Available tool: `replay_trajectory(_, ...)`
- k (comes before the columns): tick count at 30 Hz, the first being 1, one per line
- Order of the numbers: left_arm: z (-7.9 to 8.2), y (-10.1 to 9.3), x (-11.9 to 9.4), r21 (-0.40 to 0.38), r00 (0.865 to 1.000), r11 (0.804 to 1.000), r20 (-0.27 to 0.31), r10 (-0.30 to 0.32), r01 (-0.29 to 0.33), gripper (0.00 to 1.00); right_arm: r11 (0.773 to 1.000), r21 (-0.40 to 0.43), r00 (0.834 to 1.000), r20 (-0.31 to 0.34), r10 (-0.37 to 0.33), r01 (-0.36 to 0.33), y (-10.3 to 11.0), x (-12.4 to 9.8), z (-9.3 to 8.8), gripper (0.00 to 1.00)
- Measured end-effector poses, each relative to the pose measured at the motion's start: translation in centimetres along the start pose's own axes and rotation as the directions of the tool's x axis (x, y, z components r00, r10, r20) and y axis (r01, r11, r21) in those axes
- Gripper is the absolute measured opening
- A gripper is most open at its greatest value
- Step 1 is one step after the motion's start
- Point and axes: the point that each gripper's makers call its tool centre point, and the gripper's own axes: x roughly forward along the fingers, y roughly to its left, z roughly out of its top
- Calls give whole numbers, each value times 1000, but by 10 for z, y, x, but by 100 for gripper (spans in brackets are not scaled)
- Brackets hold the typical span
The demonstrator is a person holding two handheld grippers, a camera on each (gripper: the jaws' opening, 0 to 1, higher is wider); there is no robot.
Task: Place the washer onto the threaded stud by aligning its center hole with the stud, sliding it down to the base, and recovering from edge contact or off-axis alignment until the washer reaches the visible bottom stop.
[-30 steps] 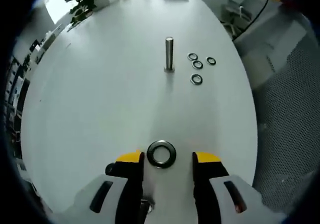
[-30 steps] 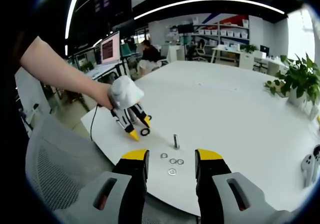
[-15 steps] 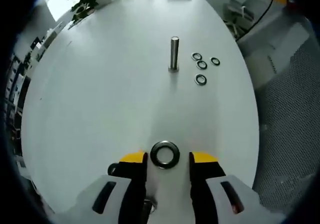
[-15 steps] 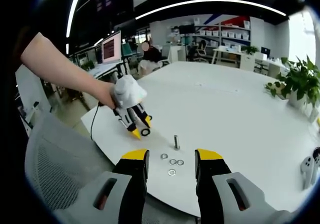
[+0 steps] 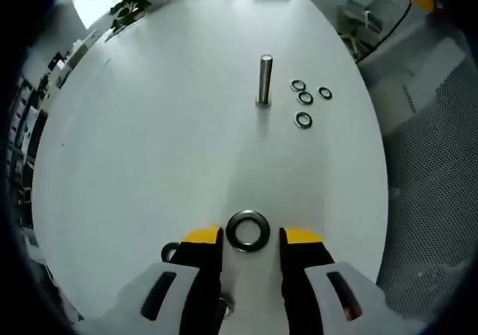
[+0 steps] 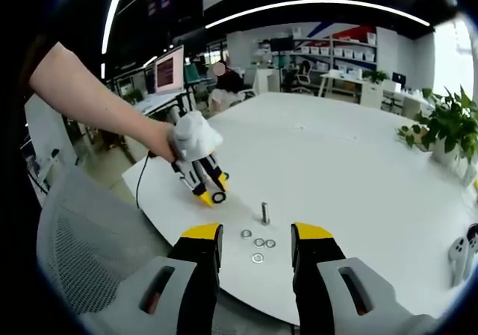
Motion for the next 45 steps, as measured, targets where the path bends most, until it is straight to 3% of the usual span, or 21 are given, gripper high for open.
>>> replay_trajectory(20,-1,-3,0,18,1000,1000,-13,-8,9,31,1000,-5,1000,10,-3,3,-1,-1,2,39)
replay_trajectory(30,-11,3,-4,-23,1000,1000,-26,-2,2,32,1000,-2,1000,9,-6,6,-2,-2,1,39)
replay_trajectory(45,-1,2,0,-6,1000,1000,-16,4,-4,27,1000,-3,1000,8,-8,8,-2,-1,1,39)
